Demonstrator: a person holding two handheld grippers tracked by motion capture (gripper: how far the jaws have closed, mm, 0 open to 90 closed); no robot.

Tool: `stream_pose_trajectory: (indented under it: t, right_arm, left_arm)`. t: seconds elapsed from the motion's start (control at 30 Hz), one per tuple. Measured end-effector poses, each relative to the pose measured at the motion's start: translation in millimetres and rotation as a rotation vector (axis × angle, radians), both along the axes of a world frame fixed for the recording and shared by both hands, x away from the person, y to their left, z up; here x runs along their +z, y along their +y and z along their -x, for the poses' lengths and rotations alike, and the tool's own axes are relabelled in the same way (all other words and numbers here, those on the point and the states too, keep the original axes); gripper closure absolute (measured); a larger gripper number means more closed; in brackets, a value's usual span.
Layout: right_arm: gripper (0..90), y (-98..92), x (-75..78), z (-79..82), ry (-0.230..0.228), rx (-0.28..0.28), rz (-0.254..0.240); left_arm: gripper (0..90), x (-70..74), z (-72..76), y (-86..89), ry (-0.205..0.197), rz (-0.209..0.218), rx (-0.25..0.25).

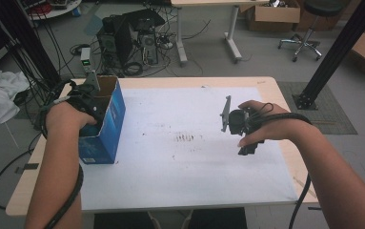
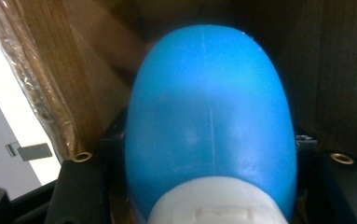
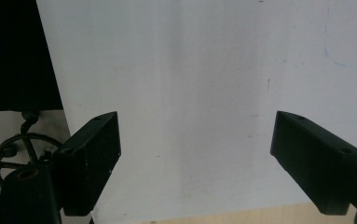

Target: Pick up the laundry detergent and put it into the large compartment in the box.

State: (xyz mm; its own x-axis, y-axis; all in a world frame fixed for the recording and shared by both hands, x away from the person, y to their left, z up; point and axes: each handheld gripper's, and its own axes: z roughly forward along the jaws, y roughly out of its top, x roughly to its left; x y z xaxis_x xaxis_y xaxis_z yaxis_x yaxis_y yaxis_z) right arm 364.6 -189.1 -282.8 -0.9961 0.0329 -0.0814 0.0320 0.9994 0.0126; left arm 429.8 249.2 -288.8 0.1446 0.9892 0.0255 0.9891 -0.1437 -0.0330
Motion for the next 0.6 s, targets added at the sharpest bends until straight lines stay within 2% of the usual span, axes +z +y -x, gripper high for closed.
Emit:
stream_pose_trajectory:
  t: [0.2,0.5,0.6]
  right_arm:
    - [16.1,1.8,0.3,0.6,-0.001,0.001,0.0]
    - [16.1,0.8,0.4,1.7,-0.007,-0.004,0.006]
    - [16.1,0.4,0.8,2.1,-0.008,-0.008,0.006]
  left_arm:
    - [38.3,-0.7,-0.5,-3.3,0.001,-0.016,-0.006]
    - [37.5,-0.1,0.8,-2.5,-0.011,-0.011,0.005]
    - [34.5,2.0,1.2,-2.7,-0.017,-0.01,0.01]
